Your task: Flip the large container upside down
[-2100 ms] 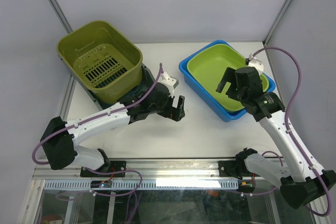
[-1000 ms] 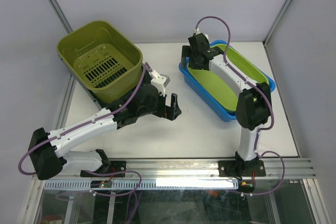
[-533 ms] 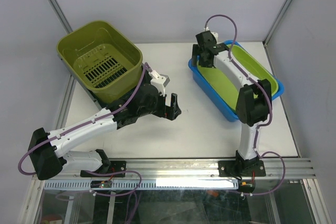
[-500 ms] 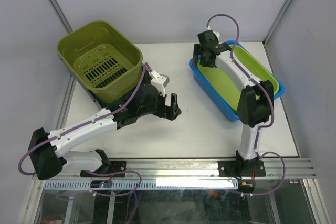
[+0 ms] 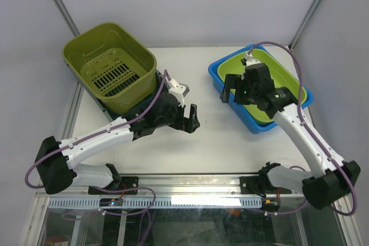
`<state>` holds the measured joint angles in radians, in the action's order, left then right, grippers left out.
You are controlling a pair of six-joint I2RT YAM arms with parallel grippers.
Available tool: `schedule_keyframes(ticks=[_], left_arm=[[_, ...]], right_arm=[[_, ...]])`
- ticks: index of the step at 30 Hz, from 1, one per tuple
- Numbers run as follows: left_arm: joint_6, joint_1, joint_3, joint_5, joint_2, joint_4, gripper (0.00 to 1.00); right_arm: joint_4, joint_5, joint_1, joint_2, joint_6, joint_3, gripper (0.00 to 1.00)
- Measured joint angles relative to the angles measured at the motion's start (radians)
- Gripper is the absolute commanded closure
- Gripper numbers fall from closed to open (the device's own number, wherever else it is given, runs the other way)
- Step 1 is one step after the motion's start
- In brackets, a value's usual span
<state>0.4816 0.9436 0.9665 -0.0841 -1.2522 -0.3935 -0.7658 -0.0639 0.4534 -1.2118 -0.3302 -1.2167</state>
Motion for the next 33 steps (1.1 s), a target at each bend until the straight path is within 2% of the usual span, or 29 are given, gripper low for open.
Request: schedule_keyframes(ticks=[4, 7, 15, 19, 26, 29, 33], left_arm=[[0.000, 0.000, 0.000, 0.016, -0.021, 0.000, 0.01], [0.000, 0.000, 0.000, 0.024, -0.031, 0.002, 0.01], [0.000, 0.000, 0.000, 0.040, -0.037, 0.015, 0.01], [0.000, 0.000, 0.005, 0.047, -0.040, 0.021, 0.01], [0.000, 0.000, 0.008, 0.061, -0.045, 0.026, 0.01], [0.000, 0.000, 0.008, 0.060, -0.045, 0.028, 0.01], [-0.001, 0.000, 0.009, 0.060, -0.045, 0.029, 0.01]], right_arm=[[-0.011, 0.077, -0.002, 0.142, -0.024, 0.094, 0.03], [-0.006, 0.115, -0.002, 0.150, -0.040, 0.111, 0.03], [0.061, 0.158, -0.002, -0.048, -0.058, 0.133, 0.02], [0.074, 0.071, -0.005, -0.136, -0.064, 0.114, 0.02], [0.091, -0.050, -0.024, -0.339, -0.040, -0.064, 0.02], [0.092, -0.040, -0.033, -0.353, -0.016, -0.129, 0.02], [0.083, -0.056, -0.040, -0.288, 0.012, -0.158, 0.01]])
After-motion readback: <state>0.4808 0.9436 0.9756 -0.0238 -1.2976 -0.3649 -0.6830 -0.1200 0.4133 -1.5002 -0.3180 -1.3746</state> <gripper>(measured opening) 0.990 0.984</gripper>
